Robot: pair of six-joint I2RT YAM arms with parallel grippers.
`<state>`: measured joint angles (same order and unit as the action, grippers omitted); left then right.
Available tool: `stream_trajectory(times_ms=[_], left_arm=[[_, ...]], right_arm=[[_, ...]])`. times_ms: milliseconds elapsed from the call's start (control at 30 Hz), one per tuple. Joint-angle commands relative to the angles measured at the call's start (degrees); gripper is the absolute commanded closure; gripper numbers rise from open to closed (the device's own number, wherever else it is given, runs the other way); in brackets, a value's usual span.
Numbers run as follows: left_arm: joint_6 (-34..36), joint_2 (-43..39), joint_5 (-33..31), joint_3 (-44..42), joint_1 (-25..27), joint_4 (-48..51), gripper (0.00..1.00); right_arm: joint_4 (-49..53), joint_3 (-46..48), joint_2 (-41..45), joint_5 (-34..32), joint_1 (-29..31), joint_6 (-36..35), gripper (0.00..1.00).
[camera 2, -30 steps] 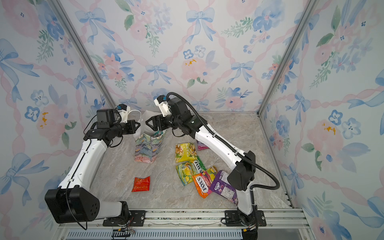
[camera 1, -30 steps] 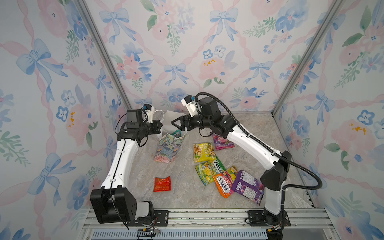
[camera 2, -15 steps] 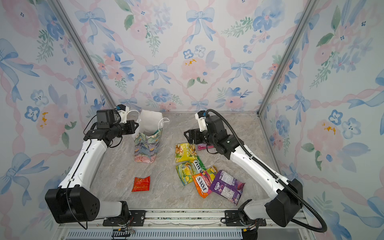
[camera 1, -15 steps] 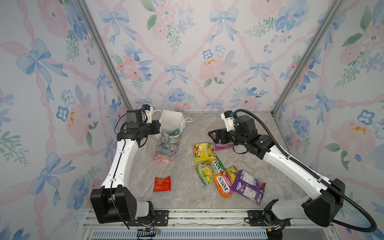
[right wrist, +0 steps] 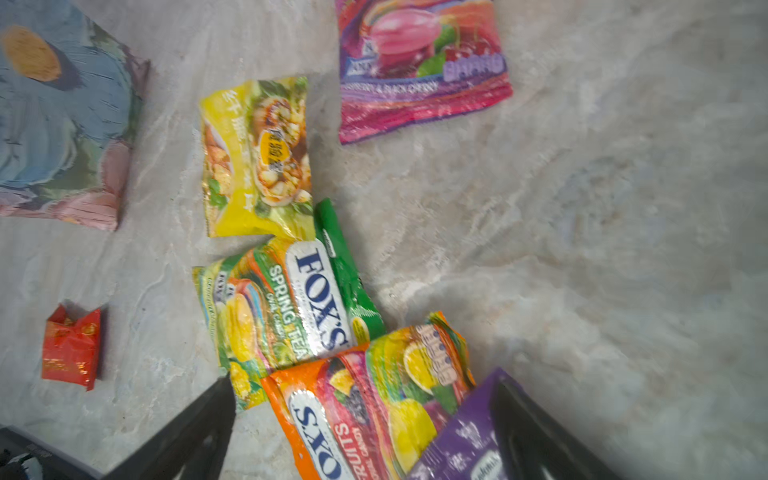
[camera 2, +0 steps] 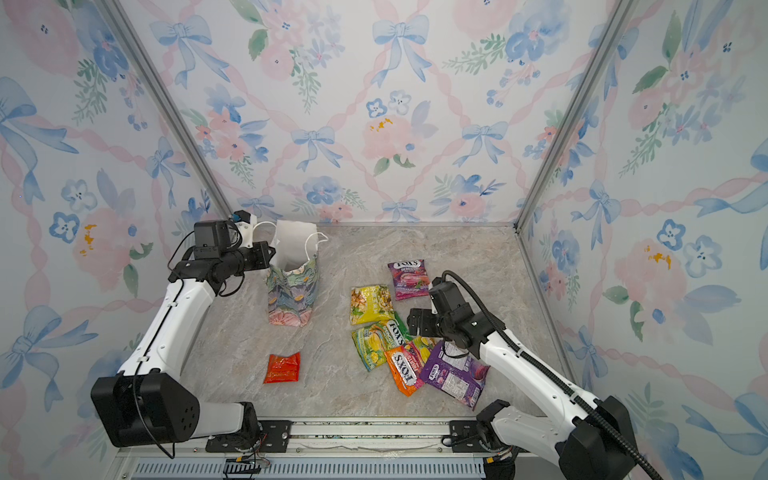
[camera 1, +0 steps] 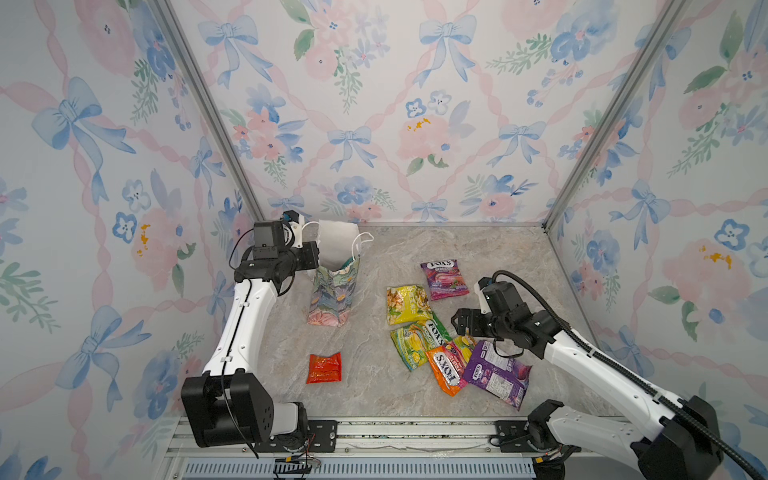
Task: Place the snacks into the paper bag
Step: 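Withdraw the right gripper and reach to the purple packet nearest the robot, then close the right gripper on the purple Fox's packet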
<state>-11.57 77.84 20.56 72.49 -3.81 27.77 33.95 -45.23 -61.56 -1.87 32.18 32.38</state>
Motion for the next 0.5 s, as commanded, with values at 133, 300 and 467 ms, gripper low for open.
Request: stream_trajectory(times_ms=[133,300,467], left_arm=[[0.85,0.38,0.14,-1.29,-0.3,0.57,1.0],[0.76,0.73,0.66,-1.27,-0.36,0.48,1.0],[0.76,0.64,0.51,-1.3,-0.33,0.46,1.0]], right_arm=[[14.42,9.06,9.17,-6.98,-0.2,13.8,0.03],[14.38,12.94,10.3,-5.99,0.08,17.33,0.04],[4.79,16.49,9.0,0.19,0.97,19.7,0.03]])
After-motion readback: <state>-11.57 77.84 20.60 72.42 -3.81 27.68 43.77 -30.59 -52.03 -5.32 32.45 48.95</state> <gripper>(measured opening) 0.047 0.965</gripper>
